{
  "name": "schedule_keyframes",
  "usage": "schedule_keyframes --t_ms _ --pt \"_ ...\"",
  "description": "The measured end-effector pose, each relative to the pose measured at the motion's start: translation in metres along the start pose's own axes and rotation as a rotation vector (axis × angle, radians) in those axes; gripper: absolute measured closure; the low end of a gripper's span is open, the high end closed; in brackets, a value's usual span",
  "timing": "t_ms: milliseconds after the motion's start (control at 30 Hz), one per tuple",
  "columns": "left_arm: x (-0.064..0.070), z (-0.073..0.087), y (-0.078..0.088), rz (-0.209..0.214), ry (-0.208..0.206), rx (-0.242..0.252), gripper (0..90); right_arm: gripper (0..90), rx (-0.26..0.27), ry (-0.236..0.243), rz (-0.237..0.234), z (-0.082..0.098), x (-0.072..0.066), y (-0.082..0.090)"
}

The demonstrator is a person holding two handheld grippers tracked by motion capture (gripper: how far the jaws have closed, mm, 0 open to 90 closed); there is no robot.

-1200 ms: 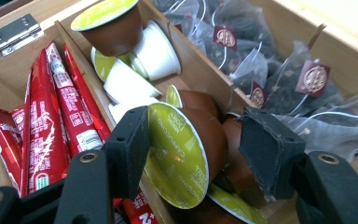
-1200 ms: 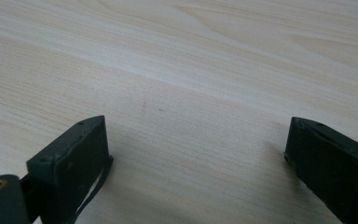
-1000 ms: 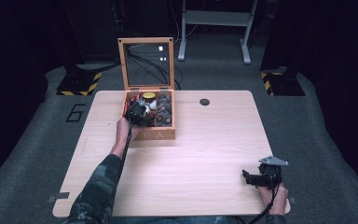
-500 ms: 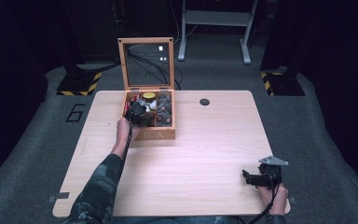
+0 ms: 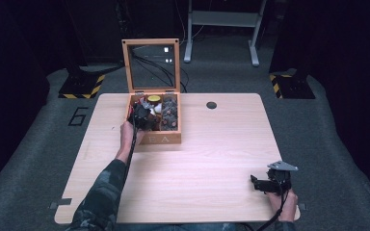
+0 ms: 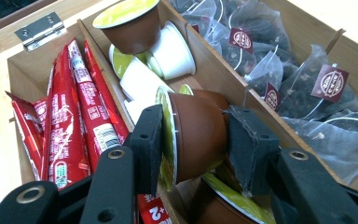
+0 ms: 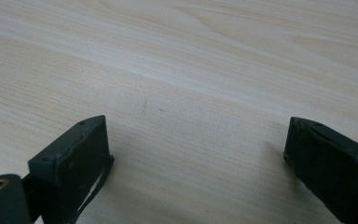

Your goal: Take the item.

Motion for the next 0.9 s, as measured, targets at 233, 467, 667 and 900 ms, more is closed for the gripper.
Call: schedule_keyframes --t_ms 233,467,667,900 --pt "-0.001 -0.003 0.01 0.001 0.003 0.035 56.9 6.1 0.0 0.0 0.0 0.0 0.0 0.0" --pt "-0.005 -0.004 0.019 0.023 0.024 0.063 57.0 6.1 0.0 0.0 -0.001 0.0 0.0 0.0" --pt "-0.008 -0.004 0.027 0.033 0.033 0.082 57.1 6.1 0.0 0.0 0.0 0.0 0.0 0.0" --pt "-0.006 -0.006 0.039 0.052 0.034 0.114 57.1 6.1 -0.001 0.0 -0.001 0.0 0.0 0.0"
Point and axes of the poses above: each handheld gripper's, and its own axes: y roughly backward along the jaws, z roughly out of its underside, x roughly to its right, the point moved 4 cm from there along -y, roughly forward along the jaws, and after that the axes turned 5 degrees about -x, right-handed, at the moved point
